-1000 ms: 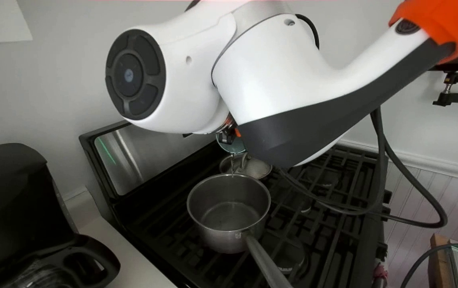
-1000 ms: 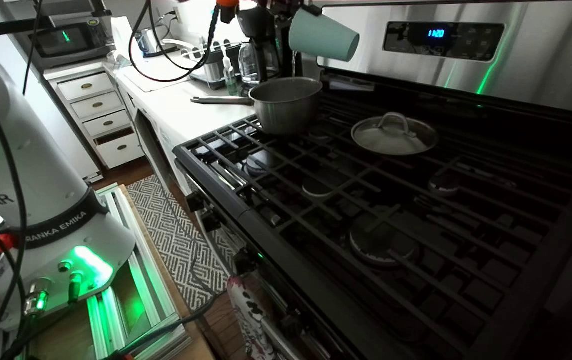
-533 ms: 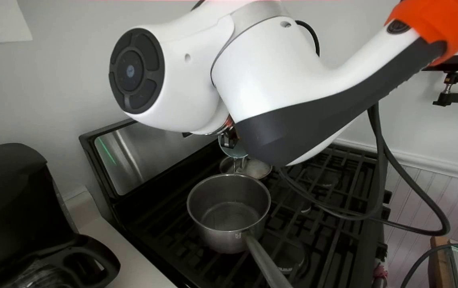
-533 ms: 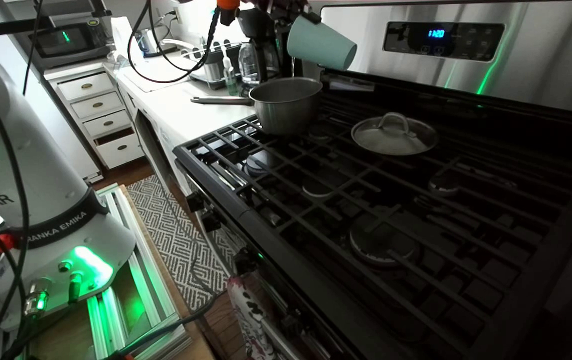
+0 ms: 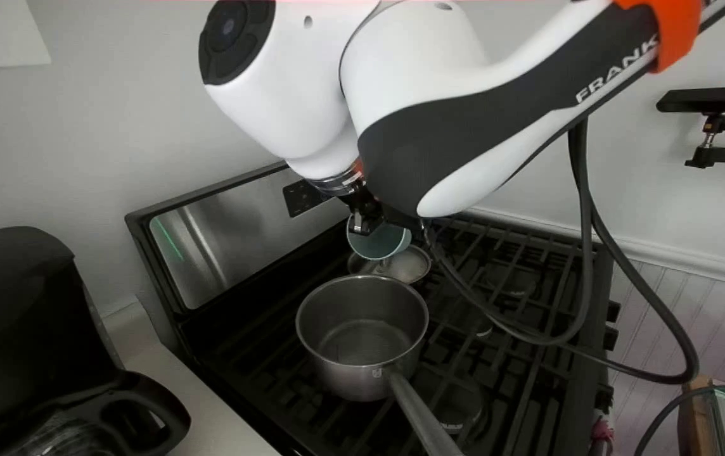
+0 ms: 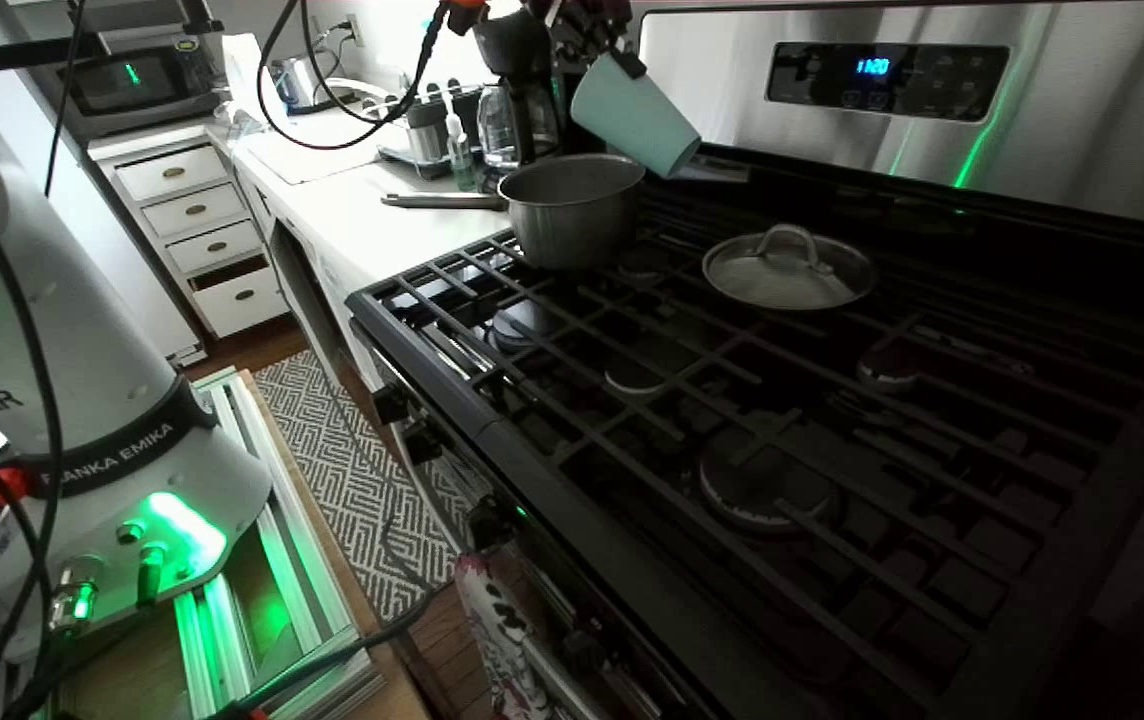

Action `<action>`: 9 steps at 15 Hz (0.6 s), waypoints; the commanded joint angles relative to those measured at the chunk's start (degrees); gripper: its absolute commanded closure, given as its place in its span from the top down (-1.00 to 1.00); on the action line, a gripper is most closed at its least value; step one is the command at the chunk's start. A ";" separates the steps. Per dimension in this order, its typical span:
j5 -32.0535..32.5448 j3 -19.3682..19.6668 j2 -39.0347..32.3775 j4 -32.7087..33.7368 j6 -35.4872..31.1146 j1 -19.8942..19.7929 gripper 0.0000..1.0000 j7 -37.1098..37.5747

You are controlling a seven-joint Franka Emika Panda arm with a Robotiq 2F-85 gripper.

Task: Remove the lid from the pot, put it on the stove and then pour the contents of the cup on the stove into the pot

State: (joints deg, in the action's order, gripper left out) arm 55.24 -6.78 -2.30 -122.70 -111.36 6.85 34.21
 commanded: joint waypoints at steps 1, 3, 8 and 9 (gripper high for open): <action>-6.82 1.88 2.45 0.32 -3.56 -2.00 -0.98 -6.80; -10.58 3.11 3.51 0.14 -5.15 -3.17 -0.98 -10.43; -21.07 6.34 6.07 -0.65 -7.06 -6.18 -0.98 -23.21; -22.79 6.94 6.58 -0.99 -7.58 -6.71 -0.98 -25.92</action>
State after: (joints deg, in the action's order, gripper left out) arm 38.15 -1.30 1.60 -122.30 -117.36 1.57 16.12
